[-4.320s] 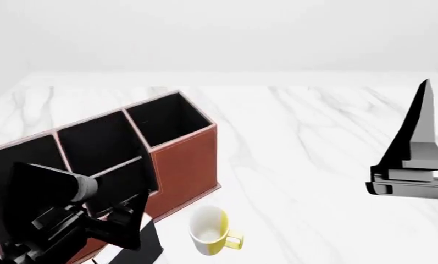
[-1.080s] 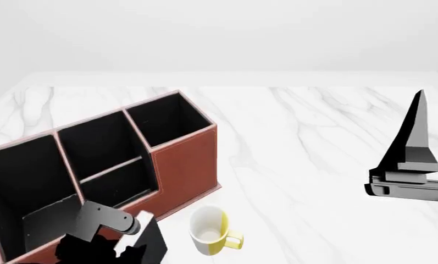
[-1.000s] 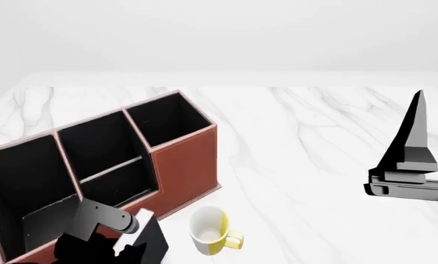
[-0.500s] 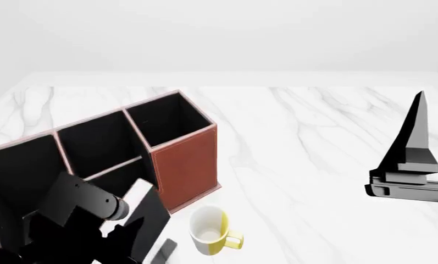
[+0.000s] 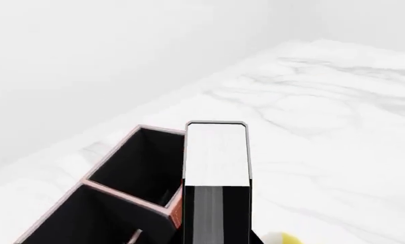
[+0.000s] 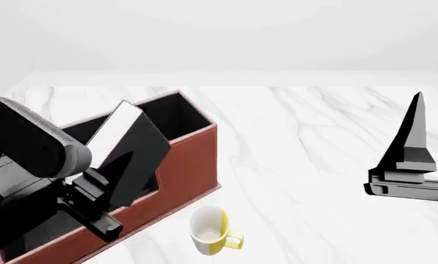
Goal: Pick up the book and place it in the right compartment of the caddy.
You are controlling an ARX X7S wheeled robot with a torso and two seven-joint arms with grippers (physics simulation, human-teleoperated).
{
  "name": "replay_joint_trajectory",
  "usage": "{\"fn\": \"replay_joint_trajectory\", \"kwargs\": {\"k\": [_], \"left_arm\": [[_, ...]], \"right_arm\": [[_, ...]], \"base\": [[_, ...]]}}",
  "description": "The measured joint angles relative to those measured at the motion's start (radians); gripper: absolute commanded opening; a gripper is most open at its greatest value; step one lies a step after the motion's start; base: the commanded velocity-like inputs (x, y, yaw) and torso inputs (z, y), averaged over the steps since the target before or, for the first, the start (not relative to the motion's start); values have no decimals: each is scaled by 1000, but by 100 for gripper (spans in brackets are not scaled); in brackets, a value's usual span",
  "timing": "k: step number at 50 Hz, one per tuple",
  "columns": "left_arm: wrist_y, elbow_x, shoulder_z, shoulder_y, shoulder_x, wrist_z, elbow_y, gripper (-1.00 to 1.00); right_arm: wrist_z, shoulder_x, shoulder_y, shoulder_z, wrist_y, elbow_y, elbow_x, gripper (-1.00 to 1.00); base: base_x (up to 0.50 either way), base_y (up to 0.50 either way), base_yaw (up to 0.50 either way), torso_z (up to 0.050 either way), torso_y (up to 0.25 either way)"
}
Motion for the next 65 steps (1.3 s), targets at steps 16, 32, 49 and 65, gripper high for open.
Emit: {"fn": "replay_joint_trajectory", "kwargs": {"k": [16, 32, 49, 65], "left_arm": [[-79, -69, 21, -305, 105, -36, -105, -100], [-147, 197, 150, -474, 367, 108, -449, -100], [-168, 562, 381, -601, 596, 336, -855, -100], [-126, 837, 607, -694, 783, 542, -1228, -100]], "right_arm": [[6, 4, -16, 2, -13, 3, -6, 100], [84, 91, -46, 18, -37, -66, -39, 100], [106, 121, -61, 24, -57, -78, -50, 100], [112, 124, -77, 22, -71, -73, -61, 100]], "base": [[0, 0, 0, 0, 1], [0, 0, 0, 0, 1], [0, 0, 0, 0, 1], [0, 0, 0, 0, 2]]}}
